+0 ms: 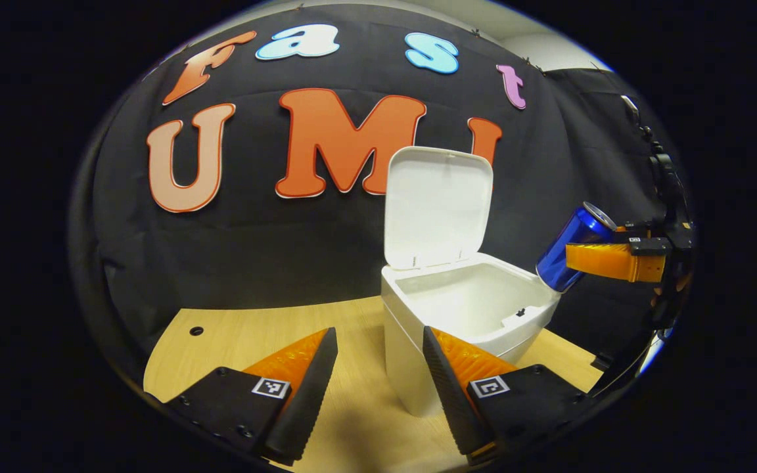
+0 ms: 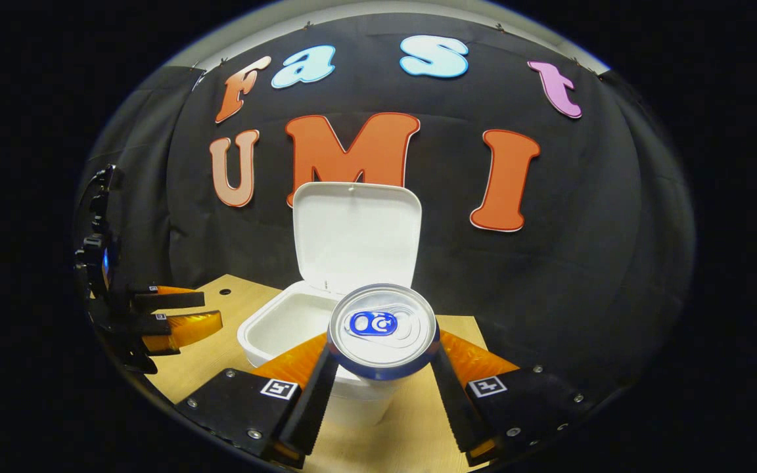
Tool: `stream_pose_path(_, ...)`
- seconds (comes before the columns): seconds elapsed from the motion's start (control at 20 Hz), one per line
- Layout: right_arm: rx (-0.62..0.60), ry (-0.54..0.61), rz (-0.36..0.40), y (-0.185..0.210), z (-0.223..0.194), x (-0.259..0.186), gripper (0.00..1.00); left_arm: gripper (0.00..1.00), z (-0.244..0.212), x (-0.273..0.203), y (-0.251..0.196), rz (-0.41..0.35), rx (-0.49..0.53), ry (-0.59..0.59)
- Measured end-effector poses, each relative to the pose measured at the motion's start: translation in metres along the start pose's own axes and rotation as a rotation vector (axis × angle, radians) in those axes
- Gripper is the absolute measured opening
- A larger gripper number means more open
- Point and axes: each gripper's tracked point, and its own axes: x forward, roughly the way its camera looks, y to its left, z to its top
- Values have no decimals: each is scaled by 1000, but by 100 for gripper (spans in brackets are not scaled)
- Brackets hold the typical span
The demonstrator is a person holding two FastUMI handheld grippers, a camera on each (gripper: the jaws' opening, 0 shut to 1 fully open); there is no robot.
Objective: Press the lid of the desktop garbage bin to open it, pick up the crumpled paper on the desktop and throw it into the bin, then pick up the pop can on the desktop and drop it into the bin, and finally close the garbage bin lid.
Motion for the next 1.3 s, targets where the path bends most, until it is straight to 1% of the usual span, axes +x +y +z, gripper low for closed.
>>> stream_pose_path(0.05, -4, 3, 6, 2, -1, 5, 79, 84, 0, -1, 5, 13, -2, -1)
stream_pose_path(0.25, 21, 20, 33, 7, -4, 19, 79, 84, -2, -3, 21, 53, -17, 0)
stream_pose_path(0.45, 4, 48, 42, 9, -14, 28, 80, 83, -5, -6, 30, 76, -28, 7)
stream_pose_path(0.6, -25, 94, 42, 12, -28, 31, 80, 84, -8, -5, 32, 79, -38, 14)
stream_pose_path(0.65, -31, 91, 37, 12, -29, 33, 80, 83, -9, -6, 32, 78, -40, 17)
stream_pose_path(0.7, -35, 95, 31, 13, -30, 33, 80, 84, -10, -5, 32, 79, -42, 20)
stream_pose_path(0.75, -34, 99, 27, 14, -30, 35, 79, 83, -10, -5, 32, 79, -43, 22)
stream_pose_path(0.85, -28, 104, 19, 17, -32, 36, 80, 84, -12, -7, 33, 78, -47, 28)
stream_pose_path(0.9, -27, 104, 17, 17, -35, 36, 75, 84, -13, -6, 34, 79, -46, 31)
stream_pose_path(0.95, -29, 108, 11, 16, -38, 37, 81, 84, -13, -6, 34, 80, -45, 32)
stream_pose_path(1.0, -38, 110, 3, 14, -42, 40, 81, 83, -13, -7, 36, 83, -42, 33)
stream_pose_path(1.1, -49, 109, 1, 13, -44, 41, 84, 84, -14, -8, 39, 91, -35, 41)
stream_pose_path(1.3, -48, 72, 9, 16, -32, 45, 85, 84, -19, -11, 46, 105, -28, 57)
